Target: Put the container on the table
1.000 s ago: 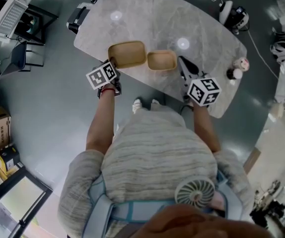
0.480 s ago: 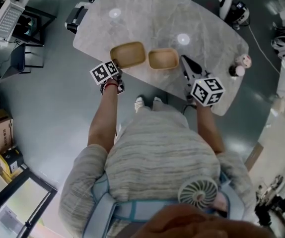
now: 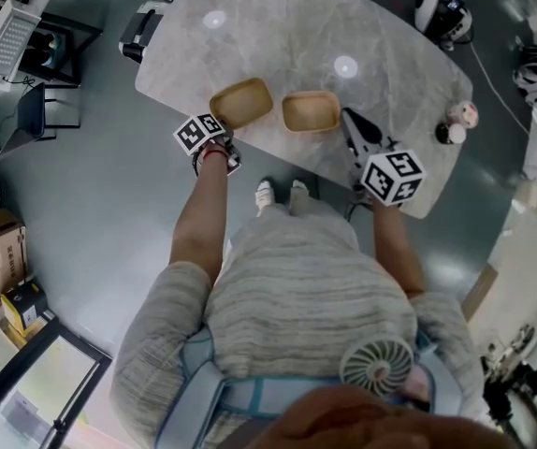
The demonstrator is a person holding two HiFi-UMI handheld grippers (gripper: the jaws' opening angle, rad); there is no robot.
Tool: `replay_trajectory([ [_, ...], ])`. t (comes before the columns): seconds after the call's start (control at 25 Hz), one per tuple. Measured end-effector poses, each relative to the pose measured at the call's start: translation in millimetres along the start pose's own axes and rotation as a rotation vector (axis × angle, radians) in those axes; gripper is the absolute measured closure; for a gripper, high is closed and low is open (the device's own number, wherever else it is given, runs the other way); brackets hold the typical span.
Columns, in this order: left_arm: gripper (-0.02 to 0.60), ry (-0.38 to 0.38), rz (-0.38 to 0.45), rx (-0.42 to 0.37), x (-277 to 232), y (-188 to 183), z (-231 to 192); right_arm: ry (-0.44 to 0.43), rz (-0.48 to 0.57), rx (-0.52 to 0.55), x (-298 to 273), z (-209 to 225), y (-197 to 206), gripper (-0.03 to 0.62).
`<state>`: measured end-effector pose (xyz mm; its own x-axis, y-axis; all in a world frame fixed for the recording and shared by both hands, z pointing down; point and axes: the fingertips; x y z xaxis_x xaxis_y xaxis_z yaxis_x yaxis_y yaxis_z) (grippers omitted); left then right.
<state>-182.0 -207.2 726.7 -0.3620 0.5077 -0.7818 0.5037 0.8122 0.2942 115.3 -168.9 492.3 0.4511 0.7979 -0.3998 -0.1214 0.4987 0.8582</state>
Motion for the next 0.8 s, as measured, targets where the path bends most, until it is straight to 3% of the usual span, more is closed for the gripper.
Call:
replay_trajectory([
  [0.28,0.545,-0.030,-0.041,0.028,-20,3,-8,-0.006,-0.013,-0.009,-12,-5,4,0.591],
  [0.8,0.545,-0.053,0.001,0.082,-44,-3,-12,0.008,-0.039,-0.010,-20,-3,13,0.591],
])
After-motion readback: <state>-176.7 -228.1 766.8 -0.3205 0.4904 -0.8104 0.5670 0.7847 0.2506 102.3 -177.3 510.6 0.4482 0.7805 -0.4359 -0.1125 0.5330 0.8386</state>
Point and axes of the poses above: the fingertips, and each gripper's own axes: x backward along the fingers, z to its right, y out of its underside, and after that the axes turned 5 degrees about y, right-handed
